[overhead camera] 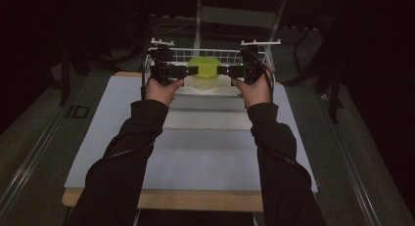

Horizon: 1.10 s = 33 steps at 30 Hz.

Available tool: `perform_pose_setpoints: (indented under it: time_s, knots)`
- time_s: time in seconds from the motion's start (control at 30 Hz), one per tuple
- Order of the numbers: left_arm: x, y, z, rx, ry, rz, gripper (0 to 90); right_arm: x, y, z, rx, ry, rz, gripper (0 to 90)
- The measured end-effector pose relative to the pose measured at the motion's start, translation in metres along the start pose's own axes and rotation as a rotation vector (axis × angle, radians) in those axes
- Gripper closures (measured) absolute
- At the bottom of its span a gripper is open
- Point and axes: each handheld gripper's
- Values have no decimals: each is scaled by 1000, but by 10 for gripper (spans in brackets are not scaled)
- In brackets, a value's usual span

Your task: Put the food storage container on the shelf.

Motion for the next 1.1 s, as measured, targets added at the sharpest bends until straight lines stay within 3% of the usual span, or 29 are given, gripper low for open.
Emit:
perform_pose_setpoints:
  time_s: [0.07, 0.13, 0.17, 0.2, 0.23, 0.3, 0.33, 0.4, 0.5, 0.67, 0.77, 1.1]
  knots:
    - [-3, 0, 0, 3, 14, 3, 385, -3, -2, 1, -8, 7, -4, 488]
    - [-9, -2, 1, -7, 24, 12, 300, -9, -4, 3, -20, 17, -23, 540]
    - [-12, -3, 2, -3, 31, 40, 300, -12, -6, 6, -28, 18, -31, 568]
    - [-16, -2, 4, 6, 42, 52, 254, -17, -8, 13, -43, 8, -39, 716]
    - [-23, 0, 9, 51, 68, 57, 237, -19, -9, 17, -52, 9, -35, 803]
    - [-26, 1, 12, 68, 78, 72, 174, -19, -10, 26, -61, -7, -49, 889]
    - [-32, 3, 19, 118, 103, 79, 172, -17, -11, 31, -68, -10, -48, 900]
    - [-38, 3, 29, 163, 135, 83, 106, -12, -14, 38, -76, -23, -55, 900]
    - [-45, 1, 43, 166, 155, 92, 27, -3, -19, 45, -79, -30, -63, 900]
    - [-54, -6, 60, 155, 194, 88, 27, 13, -27, 50, -80, -39, -68, 900]
    - [-56, -9, 63, 146, 194, 99, 27, 22, -30, 51, -75, -48, -65, 900]
    - [-64, -17, 71, 176, 170, 85, 27, 45, -39, 45, -69, -47, -53, 900]
Point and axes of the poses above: each handheld gripper's, and its own axes: x roughly forward along the jaws, z roughly out of its underside, y roughly to its right, and after that the axes turned 7 degrees about y, right-handed
